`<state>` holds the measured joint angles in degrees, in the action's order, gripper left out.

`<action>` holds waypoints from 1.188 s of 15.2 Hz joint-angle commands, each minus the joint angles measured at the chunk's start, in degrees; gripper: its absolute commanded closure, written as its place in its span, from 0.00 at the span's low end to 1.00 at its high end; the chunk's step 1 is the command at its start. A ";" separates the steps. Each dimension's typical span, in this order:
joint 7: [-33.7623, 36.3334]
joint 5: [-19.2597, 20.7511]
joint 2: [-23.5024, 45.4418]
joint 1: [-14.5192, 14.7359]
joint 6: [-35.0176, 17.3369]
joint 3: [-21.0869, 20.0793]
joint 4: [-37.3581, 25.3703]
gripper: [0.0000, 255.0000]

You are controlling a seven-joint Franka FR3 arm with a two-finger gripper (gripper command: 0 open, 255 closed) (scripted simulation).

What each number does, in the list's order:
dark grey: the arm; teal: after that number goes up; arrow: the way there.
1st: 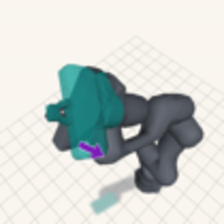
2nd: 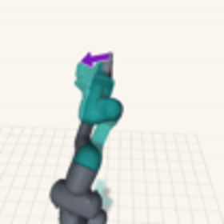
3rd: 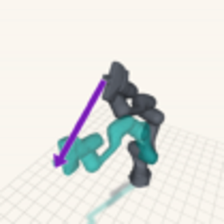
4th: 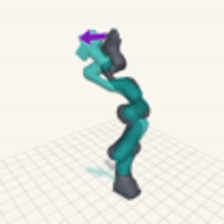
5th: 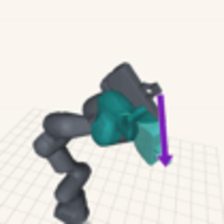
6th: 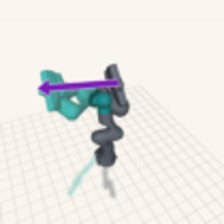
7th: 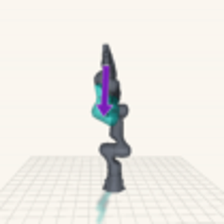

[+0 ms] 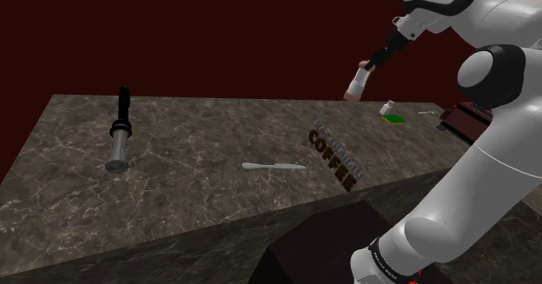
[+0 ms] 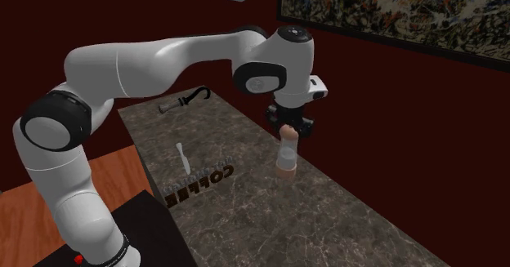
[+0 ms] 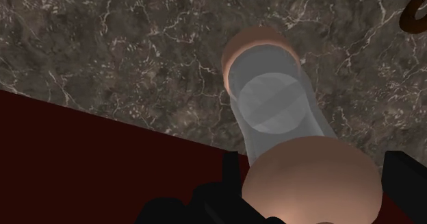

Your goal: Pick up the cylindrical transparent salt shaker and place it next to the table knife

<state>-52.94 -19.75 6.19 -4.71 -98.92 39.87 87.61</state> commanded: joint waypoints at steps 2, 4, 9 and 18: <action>0.28 -0.48 0.82 -0.50 2.75 0.19 -3.33 1.00; 0.46 -0.89 1.44 -0.88 4.51 0.32 -5.56 1.00; 0.82 -2.31 3.44 -2.19 9.19 0.63 -11.70 1.00; 1.47 -6.90 9.11 -6.77 19.08 1.04 -25.93 1.00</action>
<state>-51.54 -26.09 14.68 -10.88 -81.00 40.88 63.31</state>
